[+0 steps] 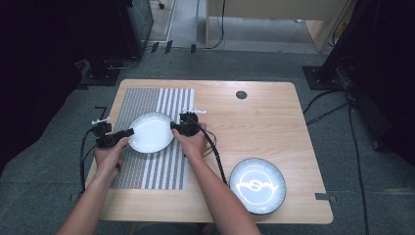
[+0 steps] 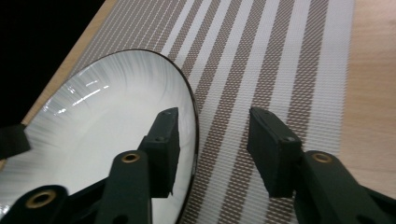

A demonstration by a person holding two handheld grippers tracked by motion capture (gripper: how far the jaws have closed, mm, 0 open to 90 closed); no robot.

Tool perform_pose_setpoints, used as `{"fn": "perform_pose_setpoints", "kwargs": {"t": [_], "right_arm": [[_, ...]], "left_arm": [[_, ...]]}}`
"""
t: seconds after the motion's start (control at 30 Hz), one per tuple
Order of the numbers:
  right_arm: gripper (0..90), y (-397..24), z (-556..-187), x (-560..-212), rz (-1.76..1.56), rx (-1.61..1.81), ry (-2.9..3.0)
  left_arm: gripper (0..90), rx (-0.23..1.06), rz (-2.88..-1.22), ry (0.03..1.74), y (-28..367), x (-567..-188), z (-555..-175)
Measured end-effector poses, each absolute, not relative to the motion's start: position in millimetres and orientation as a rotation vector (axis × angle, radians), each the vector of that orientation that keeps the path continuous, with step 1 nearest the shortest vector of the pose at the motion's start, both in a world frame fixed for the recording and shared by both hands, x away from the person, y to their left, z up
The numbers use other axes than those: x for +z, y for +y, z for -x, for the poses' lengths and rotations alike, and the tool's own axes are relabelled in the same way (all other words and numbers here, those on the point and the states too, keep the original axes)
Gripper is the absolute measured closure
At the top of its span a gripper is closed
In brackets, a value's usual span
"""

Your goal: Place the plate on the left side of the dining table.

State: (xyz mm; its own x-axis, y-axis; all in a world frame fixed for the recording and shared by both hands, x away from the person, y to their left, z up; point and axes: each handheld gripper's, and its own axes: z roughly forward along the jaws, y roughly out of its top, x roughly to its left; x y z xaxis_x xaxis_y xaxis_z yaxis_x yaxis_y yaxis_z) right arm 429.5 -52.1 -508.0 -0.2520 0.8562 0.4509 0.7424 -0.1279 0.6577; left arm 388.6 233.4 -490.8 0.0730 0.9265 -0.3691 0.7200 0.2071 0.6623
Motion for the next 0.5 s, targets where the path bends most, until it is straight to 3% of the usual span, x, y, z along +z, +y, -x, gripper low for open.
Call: {"fn": "perform_pose_setpoints", "kwargs": {"t": [0.03,0.17,0.2,0.23,0.3,0.5], "right_arm": [[49.9,-54,-428,-506,-1.775,1.312,2.004],[40.7,-56,-425,-502,-1.727,1.294,2.029],[33.9,-56,-422,-495,-1.711,1.254,2.062],[33.9,-56,-422,-495,-1.711,1.254,2.062],[24.3,-59,-419,-488,-1.703,1.267,2.071],[20.7,-67,-412,-476,-1.641,1.275,2.069]], "left_arm": [[39.4,0.344,-1.568,1.679,233,-487,-385],[25.9,0.369,-1.579,1.656,232,-480,-379],[23.9,0.385,-1.58,1.647,231,-478,-377],[23.9,0.388,-1.584,1.637,231,-476,-375],[19.5,0.396,-1.587,1.606,230,-472,-369],[14.8,0.408,-1.624,1.55,227,-467,-356]]}}
